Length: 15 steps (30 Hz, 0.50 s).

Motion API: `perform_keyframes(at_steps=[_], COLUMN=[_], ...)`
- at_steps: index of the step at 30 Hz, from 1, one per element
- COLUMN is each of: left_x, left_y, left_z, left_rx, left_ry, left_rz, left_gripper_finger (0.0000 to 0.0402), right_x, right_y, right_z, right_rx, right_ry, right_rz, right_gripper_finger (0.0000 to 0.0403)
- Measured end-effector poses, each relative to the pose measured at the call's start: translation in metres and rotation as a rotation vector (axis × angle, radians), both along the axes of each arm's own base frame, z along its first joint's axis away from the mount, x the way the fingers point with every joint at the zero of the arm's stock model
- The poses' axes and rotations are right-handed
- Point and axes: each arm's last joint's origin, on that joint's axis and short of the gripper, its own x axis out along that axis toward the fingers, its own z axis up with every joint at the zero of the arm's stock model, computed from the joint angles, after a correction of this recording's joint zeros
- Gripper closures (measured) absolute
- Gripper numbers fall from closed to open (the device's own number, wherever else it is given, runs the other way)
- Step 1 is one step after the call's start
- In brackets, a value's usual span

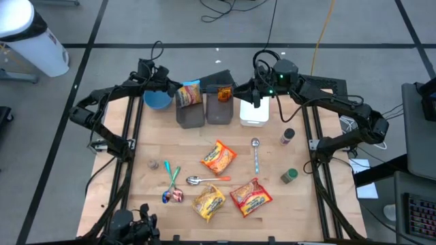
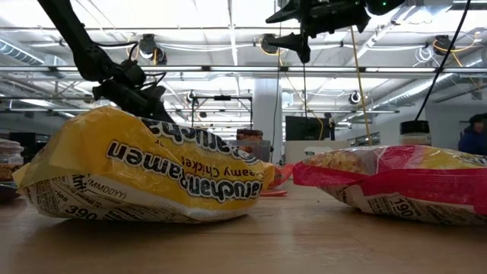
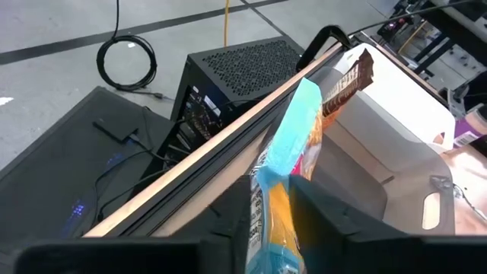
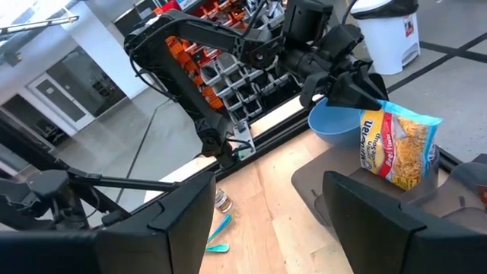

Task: Pick & Place Food Item
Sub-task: Put the blue noodle pack into the left black bin, then put the white blue spoon into the white bin

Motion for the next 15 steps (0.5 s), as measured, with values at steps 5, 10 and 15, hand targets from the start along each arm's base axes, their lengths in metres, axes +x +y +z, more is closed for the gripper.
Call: perform_keyframes(at_steps=[5, 10, 15], left_x=[0.001, -0.001, -0.007], left_y=[0.002, 0.007, 0.013], left_z=[0.003, 0.012, 0.033], left_rx=[0.005, 0.029, 0.028], left_ry=[-0.031, -0.096, -0.167], left_rz=[0.018, 0.054, 0.077], left_gripper_finger=[0.0251, 0.0219, 0.0207], right_x=[0.000, 0.000, 0.000], right_y=[0.000, 0.000, 0.000], right_z=[0.000, 0.000, 0.000], right_rx=[0.000, -0.007, -0.015], right_ry=[0.000, 0.000, -0.001], right_rz=[0.001, 0.002, 0.003], right_gripper_finger=[0.0165, 0.0165, 0.0165])
